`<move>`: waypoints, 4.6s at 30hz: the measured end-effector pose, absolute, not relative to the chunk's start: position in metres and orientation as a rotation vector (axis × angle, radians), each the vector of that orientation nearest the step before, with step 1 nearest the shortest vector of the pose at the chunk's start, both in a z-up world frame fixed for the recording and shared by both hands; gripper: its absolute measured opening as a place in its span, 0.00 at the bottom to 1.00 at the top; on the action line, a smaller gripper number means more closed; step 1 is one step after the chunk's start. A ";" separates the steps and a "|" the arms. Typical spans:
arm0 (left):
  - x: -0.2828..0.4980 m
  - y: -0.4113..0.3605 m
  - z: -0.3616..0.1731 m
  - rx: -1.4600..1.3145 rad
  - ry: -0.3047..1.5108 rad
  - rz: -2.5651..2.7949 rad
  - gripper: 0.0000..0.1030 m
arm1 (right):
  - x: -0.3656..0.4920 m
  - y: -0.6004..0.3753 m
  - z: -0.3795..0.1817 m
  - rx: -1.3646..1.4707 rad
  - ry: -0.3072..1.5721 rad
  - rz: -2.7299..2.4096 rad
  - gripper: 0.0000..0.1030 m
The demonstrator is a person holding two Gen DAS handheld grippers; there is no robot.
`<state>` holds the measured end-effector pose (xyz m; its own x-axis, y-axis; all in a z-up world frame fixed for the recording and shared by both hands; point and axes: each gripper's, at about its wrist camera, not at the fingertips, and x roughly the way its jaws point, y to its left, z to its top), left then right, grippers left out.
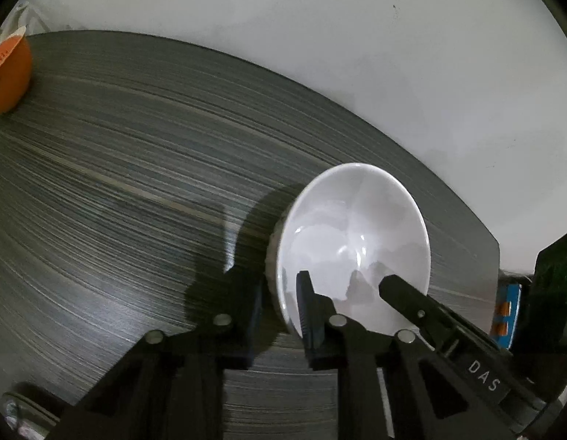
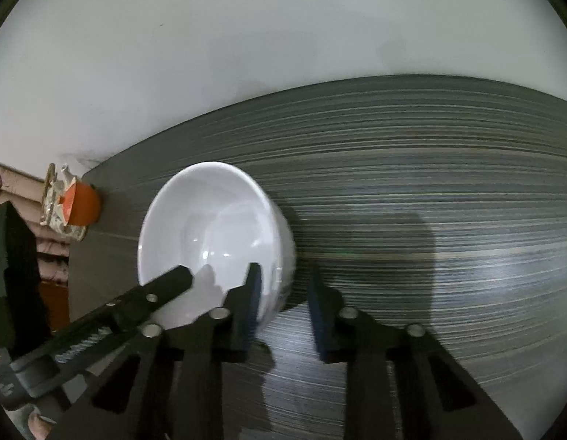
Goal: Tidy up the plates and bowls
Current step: 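Grasp the dolphin bowl rim with both grippers, then carry the dolphin bowl and lower it into the Rabbit bowl, then open both grippers and withdraw them from the nested bowls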
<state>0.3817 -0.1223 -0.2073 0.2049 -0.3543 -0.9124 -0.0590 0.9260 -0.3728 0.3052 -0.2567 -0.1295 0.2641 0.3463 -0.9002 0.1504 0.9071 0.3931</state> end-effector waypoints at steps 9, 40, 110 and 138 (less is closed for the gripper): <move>0.357 -0.125 -0.188 -0.343 1.337 -0.225 0.17 | 0.285 -0.254 -0.122 0.460 1.312 0.110 0.16; 0.170 -0.177 -0.086 -0.144 1.202 -0.272 0.17 | 0.091 -0.266 -0.017 0.502 1.180 0.076 0.16; 0.098 -0.119 -0.137 -0.085 1.331 -0.207 0.17 | 0.012 -0.211 -0.066 0.448 1.323 0.049 0.20; 0.100 -0.070 -0.102 -0.204 1.251 -0.214 0.43 | 0.002 -0.232 -0.048 0.466 1.252 0.040 0.37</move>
<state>0.1001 -0.0697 -0.1016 0.2993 -0.2707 -0.9150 0.0492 0.9620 -0.2686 0.0021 -0.2318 -0.0482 0.3258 0.2796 -0.9031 0.2218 0.9060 0.3605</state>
